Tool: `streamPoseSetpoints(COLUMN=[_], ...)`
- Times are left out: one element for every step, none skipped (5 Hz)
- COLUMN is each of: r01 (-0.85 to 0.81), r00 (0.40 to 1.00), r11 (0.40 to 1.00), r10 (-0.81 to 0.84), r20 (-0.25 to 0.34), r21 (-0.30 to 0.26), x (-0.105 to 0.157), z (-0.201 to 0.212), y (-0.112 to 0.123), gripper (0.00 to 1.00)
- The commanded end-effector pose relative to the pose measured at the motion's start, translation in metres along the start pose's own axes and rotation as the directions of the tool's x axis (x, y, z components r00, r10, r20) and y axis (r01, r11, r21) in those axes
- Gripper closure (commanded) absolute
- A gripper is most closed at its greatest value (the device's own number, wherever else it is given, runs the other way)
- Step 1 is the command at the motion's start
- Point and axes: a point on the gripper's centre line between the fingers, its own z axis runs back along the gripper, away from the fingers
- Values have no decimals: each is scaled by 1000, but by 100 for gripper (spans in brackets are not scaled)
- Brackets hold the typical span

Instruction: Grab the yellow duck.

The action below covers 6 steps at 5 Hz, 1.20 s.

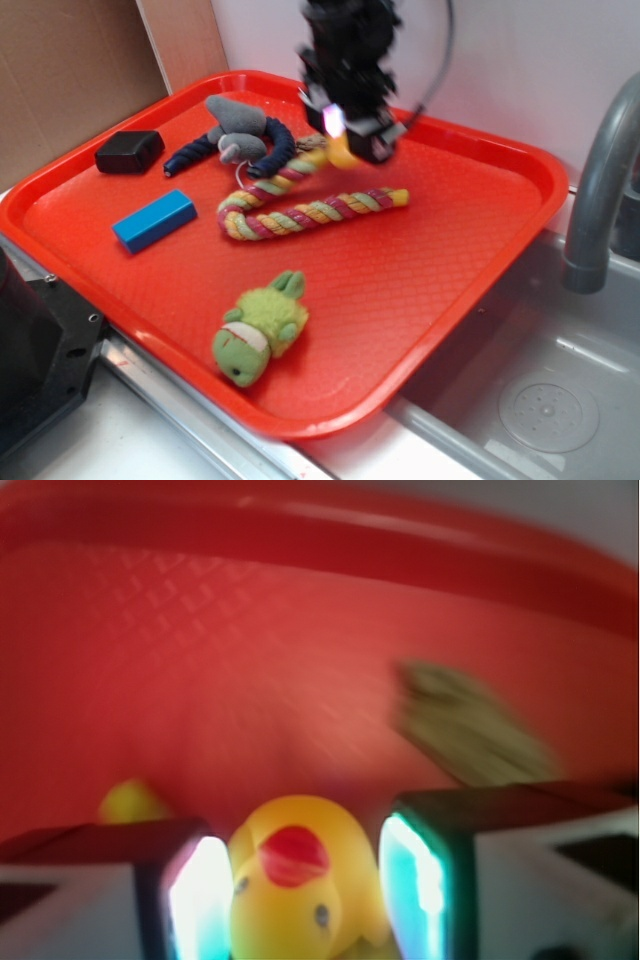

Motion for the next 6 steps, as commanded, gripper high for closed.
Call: streamPoseSetpoints(r01=[-318,-336,-335,-299,-311,-329], r00=[947,941,942,954,948,941], r11=[943,939,937,944,934,920], r10=[311,332,332,300,319,339], r20=[74,67,44,10,-15,-13], r21=[100,68,97,139,177,214], x=[-94,-143,-164,-153,-157,-149], z=[107,128,135,137,127,117], y=[40,44,34,7,0,3], gripper=[100,100,100,100,100,100])
